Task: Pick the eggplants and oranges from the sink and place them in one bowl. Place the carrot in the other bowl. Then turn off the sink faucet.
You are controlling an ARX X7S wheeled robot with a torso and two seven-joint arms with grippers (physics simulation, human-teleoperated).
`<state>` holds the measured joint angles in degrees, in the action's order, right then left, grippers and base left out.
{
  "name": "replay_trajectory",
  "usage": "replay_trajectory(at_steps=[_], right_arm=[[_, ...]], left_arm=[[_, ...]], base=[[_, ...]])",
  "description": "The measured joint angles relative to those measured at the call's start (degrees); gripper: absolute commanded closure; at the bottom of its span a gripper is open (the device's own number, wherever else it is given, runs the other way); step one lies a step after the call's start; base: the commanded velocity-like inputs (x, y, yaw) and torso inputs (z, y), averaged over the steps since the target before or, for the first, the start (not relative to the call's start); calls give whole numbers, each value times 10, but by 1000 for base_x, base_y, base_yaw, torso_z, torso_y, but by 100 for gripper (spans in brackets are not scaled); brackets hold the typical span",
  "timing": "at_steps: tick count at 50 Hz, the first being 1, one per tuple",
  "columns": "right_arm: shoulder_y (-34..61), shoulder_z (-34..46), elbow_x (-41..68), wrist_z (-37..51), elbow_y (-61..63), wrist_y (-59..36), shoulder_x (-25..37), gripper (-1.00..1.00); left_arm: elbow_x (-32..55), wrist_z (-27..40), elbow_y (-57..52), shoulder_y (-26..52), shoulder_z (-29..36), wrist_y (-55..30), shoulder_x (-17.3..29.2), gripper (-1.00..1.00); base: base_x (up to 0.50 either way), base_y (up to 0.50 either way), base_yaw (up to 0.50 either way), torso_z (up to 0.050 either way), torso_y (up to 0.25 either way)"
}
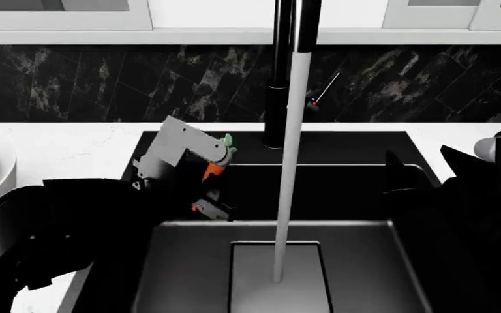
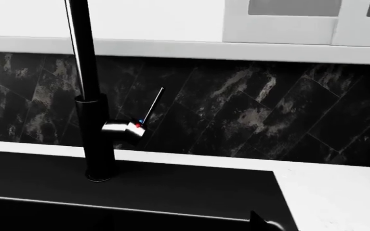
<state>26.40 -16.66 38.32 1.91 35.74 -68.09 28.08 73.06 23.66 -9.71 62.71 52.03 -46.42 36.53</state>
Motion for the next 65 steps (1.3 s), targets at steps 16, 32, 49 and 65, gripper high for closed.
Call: replay_trajectory(at_steps=[16, 32, 49, 65], right_arm=[[-2, 3, -3, 14, 6, 3, -4, -100], [-2, 2, -1, 27, 4, -4, -7, -100], [-3, 0, 5, 34, 4, -6, -6, -100], [-16, 3, -2, 31, 12, 15, 3, -100]], left_arm=[[42, 88, -82, -29, -77, 56, 43, 100], [68, 116, -121, -35, -99, 66, 58, 100], [81, 125, -131, -35, -105, 68, 60, 100], [86, 127, -133, -37, -107, 71, 60, 100]], base=[[-106, 0, 0, 0, 0], [-437, 0, 0, 0, 0], [-476, -235, 0, 0, 0], [-61, -500, 0, 0, 0]])
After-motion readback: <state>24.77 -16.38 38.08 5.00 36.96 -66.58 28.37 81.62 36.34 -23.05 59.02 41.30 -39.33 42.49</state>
